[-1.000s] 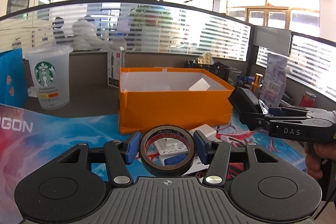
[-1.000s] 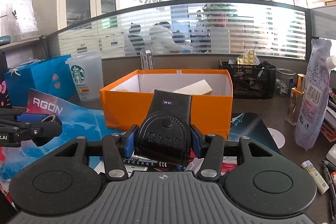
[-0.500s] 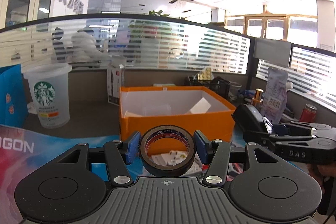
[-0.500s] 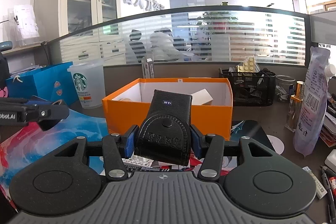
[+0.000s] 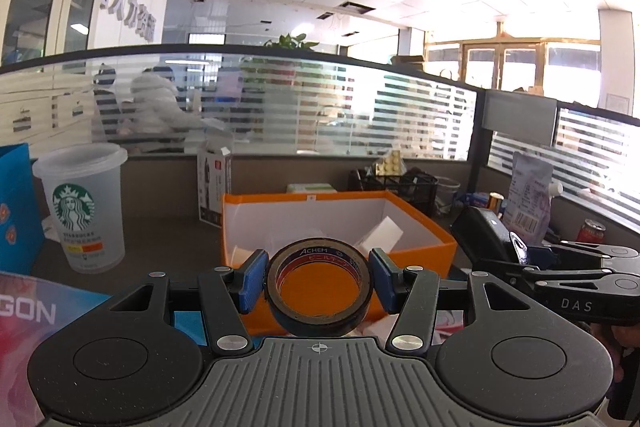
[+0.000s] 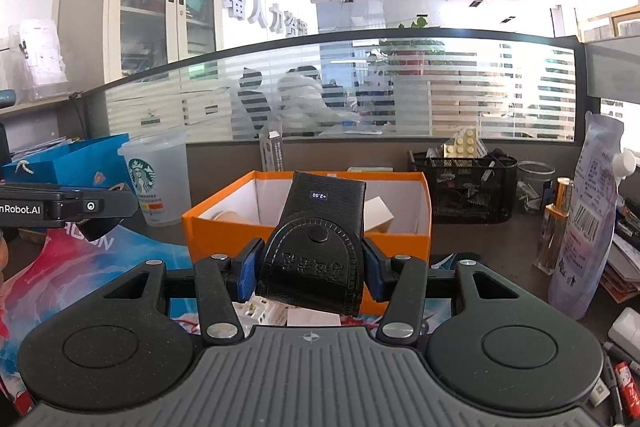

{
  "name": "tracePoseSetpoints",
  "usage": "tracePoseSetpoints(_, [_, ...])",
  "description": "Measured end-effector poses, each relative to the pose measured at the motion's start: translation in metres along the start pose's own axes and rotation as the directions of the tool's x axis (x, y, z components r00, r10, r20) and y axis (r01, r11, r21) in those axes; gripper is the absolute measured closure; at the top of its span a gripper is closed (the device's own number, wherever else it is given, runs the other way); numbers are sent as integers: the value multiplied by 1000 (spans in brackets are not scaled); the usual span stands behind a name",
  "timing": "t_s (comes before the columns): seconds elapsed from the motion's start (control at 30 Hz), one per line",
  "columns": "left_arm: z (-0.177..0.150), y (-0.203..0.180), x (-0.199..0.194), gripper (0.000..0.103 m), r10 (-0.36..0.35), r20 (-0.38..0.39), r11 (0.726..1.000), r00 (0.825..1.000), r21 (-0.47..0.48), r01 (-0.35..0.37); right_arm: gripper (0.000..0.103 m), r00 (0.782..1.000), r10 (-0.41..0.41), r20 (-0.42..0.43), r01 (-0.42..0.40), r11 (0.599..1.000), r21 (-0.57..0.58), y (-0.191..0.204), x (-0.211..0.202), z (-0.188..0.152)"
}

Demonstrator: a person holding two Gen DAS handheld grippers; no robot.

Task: Organize rigid objects
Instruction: 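Lift the black pouch and brown tape roll and carry both toward the orange box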

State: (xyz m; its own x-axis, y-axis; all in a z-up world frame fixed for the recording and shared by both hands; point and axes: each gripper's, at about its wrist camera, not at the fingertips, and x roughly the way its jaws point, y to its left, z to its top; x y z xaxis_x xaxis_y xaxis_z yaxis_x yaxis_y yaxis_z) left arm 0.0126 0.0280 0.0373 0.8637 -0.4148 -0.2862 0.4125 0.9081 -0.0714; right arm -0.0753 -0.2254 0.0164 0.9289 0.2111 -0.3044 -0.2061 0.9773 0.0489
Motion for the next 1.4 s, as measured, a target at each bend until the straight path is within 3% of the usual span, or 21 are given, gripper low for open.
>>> tracePoseSetpoints(0.8, [43,18,49,50,11,53,1000,999,10,-12,55,999,0,39,2,999,-48,-4,41,45])
tracePoseSetpoints(1.4, [55,23,109,50,8,18,1000,1000,15,-8,55,1000,19,23,-18,999,-26,-23,95,58])
